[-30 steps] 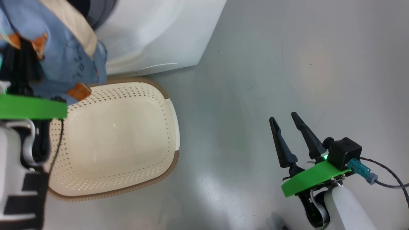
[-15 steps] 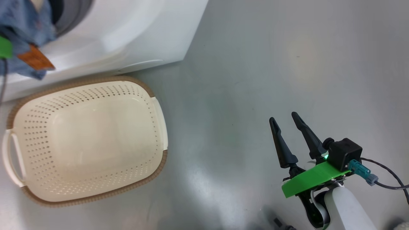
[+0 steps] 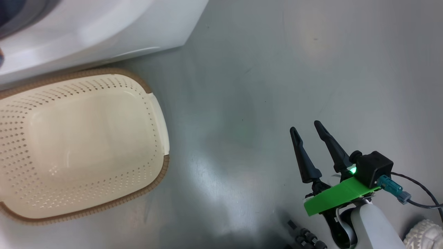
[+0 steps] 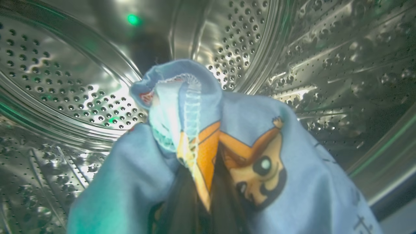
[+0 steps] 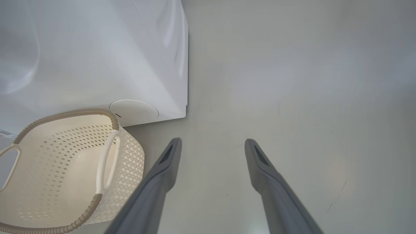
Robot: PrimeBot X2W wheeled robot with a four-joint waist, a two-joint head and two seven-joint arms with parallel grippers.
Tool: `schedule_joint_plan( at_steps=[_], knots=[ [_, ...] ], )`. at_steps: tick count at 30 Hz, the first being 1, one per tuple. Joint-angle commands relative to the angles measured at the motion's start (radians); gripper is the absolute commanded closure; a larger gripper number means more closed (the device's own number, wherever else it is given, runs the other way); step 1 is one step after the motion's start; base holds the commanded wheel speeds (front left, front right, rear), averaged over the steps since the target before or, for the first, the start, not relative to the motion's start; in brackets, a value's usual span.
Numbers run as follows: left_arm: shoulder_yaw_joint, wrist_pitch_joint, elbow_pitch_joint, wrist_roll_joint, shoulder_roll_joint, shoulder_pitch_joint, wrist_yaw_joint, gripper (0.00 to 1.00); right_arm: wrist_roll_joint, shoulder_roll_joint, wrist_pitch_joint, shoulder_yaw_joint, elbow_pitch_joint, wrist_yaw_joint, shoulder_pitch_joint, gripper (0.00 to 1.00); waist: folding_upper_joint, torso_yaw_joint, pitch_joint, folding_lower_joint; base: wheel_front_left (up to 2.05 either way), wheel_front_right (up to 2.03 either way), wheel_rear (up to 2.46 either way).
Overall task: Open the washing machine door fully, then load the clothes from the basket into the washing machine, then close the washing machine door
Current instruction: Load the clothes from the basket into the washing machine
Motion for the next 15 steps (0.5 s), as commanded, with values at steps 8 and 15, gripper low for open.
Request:
schedule_joint_plan(
  at_steps=[8, 15],
  knots=[
    [-0.044, 0.086, 0.087, 0.023, 0.084, -0.115, -0.002, 1.00, 0.027, 0.001, -0.012, 0.037, -0.030, 0.009, 0.054, 0.00, 0.0000, -0.022, 0.041, 0.0000, 0.00, 0.00, 0.00],
    [-0.087, 0.113, 0.140, 0.032, 0.080, -0.212, -0.002, 1.00, 0.036, 0.001, -0.012, 0.045, -0.030, 0.009, 0.059, 0.00, 0.0000, -0.018, 0.054, 0.0000, 0.00, 0.00, 0.00]
  ],
)
